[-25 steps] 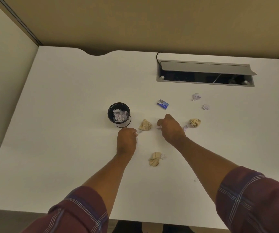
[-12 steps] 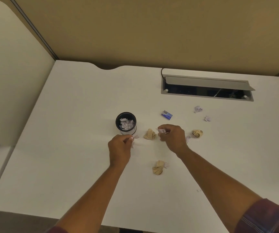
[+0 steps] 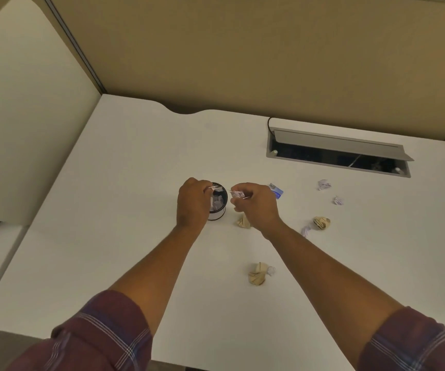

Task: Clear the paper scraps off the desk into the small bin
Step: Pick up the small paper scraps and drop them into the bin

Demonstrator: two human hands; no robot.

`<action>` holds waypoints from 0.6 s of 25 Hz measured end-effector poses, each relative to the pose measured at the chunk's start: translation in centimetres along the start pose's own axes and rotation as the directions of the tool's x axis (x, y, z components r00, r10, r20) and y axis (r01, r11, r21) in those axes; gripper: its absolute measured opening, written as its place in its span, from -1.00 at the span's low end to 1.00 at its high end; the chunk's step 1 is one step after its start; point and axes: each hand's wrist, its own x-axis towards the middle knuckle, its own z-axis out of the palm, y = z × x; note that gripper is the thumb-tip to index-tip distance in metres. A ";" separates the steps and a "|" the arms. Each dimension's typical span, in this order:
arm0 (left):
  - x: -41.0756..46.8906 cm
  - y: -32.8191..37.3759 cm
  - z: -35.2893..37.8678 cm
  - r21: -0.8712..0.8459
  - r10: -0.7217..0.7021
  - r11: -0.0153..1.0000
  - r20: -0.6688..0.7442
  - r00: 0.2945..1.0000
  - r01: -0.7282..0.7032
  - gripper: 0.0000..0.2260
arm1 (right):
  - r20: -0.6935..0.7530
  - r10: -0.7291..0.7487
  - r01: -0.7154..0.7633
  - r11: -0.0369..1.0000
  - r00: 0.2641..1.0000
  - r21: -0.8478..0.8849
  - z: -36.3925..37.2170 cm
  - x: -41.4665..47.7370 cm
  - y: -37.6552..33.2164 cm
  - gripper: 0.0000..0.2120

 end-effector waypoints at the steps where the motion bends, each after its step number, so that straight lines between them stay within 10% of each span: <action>1: 0.1 -0.2 0.2 0.006 0.009 1.000 0.009 1.000 -0.009 -0.85 | 0.001 -0.004 0.004 1.000 1.000 -0.012 0.1 0.1 0.1 -0.77; 15: -3.5 -4.6 -1.8 -0.109 -0.108 0.989 -0.077 0.991 0.099 -0.69 | 0.170 -0.199 0.258 0.844 0.965 -0.471 3.4 2.3 -1.0 -0.79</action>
